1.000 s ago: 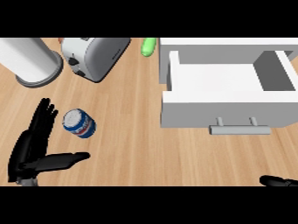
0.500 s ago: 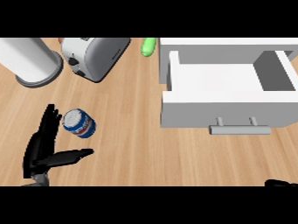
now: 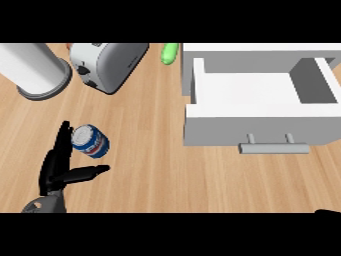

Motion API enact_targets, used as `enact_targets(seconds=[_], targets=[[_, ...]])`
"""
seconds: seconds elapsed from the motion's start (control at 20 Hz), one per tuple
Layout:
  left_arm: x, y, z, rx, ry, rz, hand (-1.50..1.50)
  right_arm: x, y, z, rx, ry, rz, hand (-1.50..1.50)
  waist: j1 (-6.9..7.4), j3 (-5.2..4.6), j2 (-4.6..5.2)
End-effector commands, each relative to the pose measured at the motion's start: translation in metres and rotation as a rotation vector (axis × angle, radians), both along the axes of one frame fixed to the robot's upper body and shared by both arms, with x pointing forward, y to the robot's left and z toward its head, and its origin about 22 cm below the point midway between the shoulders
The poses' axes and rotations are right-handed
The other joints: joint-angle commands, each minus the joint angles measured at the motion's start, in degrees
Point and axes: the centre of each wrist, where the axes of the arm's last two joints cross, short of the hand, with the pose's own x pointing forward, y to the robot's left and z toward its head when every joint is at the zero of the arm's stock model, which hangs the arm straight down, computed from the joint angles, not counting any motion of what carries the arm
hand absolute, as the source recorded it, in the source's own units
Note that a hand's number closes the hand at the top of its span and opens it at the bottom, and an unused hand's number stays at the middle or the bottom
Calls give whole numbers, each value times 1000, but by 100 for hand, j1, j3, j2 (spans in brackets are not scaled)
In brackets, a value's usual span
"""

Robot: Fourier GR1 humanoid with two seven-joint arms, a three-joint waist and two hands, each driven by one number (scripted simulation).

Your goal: Pick up the can, place it into the drawer and close the drawer

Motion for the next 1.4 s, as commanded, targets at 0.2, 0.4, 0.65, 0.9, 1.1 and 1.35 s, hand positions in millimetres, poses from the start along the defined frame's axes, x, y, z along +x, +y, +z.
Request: enact_targets(seconds=[0.2,0.4,0.65,0.9,1.1,1.35], targets=[[14,35,-6,-33,2,31,-150,14,-15,3,-12,15,0,-150,13,1,2],[22,17,-33,-37,30,6,-150,-2,3,4,-29,18,16,-150,-26,-3,10],[31,23,-29,-45,-20,6,-150,6,6,5,-17,-5,14,-150,-16,-2,9],[46,12,-25,-49,-9,-99,-150,3,-20,26,-34,-5,-3,-150,-62,-5,21],[51,2,-29,-72,-7,-147,-150,12,2,10,-16,11,1,-150,-54,-6,27],[66,-9,-17,-130,-35,-218,150,-5,-3,7,-17,-8,-5,-150,-29,0,4]])
